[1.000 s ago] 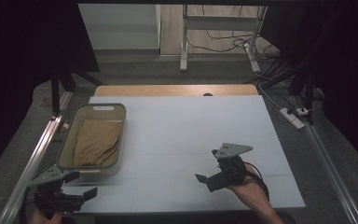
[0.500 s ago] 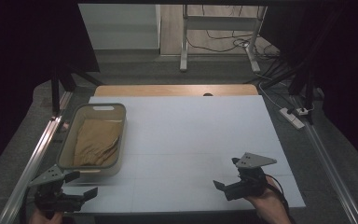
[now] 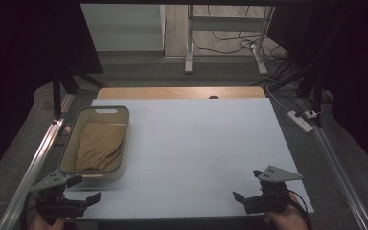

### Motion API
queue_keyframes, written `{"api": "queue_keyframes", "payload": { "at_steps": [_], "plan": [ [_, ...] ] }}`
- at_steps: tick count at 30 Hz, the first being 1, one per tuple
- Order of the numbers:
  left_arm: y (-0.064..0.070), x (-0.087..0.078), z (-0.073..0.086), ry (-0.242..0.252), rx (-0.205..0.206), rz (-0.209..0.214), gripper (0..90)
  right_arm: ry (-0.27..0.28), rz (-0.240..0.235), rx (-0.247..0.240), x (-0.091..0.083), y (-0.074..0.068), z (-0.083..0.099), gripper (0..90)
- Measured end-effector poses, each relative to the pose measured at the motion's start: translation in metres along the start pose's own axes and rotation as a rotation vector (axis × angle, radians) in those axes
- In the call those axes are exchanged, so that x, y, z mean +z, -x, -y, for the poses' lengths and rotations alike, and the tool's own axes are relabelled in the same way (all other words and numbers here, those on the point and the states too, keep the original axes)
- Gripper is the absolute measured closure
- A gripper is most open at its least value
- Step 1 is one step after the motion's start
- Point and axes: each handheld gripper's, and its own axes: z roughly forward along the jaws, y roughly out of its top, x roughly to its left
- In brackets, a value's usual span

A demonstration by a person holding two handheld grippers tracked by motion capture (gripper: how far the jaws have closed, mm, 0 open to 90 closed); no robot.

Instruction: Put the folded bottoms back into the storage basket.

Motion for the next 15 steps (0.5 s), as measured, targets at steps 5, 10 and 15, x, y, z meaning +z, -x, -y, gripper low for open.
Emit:
{"api": "queue_keyframes", "payload": {
  "at_steps": [5,10,15],
  "plan": [
    [0.000,0.000,0.000,-0.001,0.000,-0.001,0.3,0.011,0.023,0.019,-0.009,0.003,0.004,0.0],
    [0.000,0.000,0.000,-0.003,0.000,-0.004,0.3,0.020,0.043,0.042,-0.018,0.005,0.009,0.0],
    [0.000,0.000,0.000,-0.014,-0.004,-0.010,0.3,0.010,0.064,0.051,-0.024,0.005,0.013,0.0]
  ]
}}
